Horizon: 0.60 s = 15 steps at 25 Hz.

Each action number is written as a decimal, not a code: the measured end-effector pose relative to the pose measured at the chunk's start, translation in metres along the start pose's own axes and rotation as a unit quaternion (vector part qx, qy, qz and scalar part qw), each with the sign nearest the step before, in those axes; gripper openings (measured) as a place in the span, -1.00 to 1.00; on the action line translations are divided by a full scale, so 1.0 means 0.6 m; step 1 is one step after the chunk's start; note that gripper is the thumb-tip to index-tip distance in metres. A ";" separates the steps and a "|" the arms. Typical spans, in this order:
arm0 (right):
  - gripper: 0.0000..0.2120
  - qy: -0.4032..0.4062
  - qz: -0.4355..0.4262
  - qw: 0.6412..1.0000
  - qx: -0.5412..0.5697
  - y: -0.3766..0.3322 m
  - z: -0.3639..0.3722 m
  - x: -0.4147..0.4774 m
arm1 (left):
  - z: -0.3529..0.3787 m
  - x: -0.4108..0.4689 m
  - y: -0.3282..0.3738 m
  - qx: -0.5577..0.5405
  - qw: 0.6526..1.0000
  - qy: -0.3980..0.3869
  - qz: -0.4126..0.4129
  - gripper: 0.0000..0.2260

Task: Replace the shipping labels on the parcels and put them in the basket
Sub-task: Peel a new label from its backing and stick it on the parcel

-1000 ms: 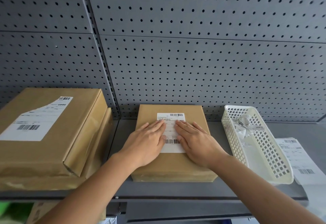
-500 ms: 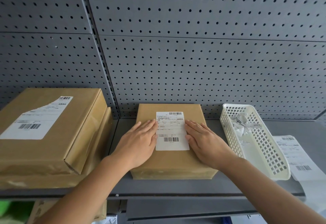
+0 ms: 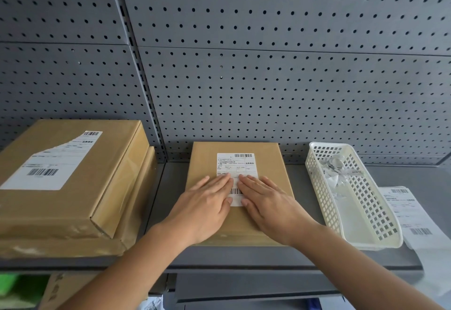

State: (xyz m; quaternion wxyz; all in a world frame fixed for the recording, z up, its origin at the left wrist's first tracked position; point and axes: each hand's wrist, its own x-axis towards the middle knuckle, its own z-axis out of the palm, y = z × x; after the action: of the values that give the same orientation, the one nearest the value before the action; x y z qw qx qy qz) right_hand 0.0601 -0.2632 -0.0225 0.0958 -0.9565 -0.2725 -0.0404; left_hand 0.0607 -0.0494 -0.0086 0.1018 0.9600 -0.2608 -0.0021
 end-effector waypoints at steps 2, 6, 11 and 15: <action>-0.49 0.004 0.004 1.000 -0.003 0.005 -0.002 -0.004 | -0.001 -0.001 -0.003 0.005 1.000 -0.002 -0.003 -0.48; -0.50 -0.001 0.015 1.000 -0.002 0.016 -0.005 -0.015 | -0.004 -0.005 -0.011 0.012 1.000 -0.010 -0.011 -0.34; -0.45 -0.004 0.033 0.999 0.006 0.028 -0.011 -0.027 | -0.006 -0.010 -0.024 0.012 0.999 -0.018 -0.028 -0.24; -0.42 0.001 0.040 0.999 0.013 0.030 -0.017 -0.032 | -0.012 -0.016 -0.024 0.012 0.999 -0.023 -0.036 -0.36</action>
State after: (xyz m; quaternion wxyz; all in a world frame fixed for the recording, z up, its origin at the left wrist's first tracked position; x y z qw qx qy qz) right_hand 0.0533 -0.2902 -0.0182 0.1102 -0.9654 -0.2341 -0.0336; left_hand 0.0603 -0.0311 -0.0050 0.0843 0.9695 -0.2287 -0.0245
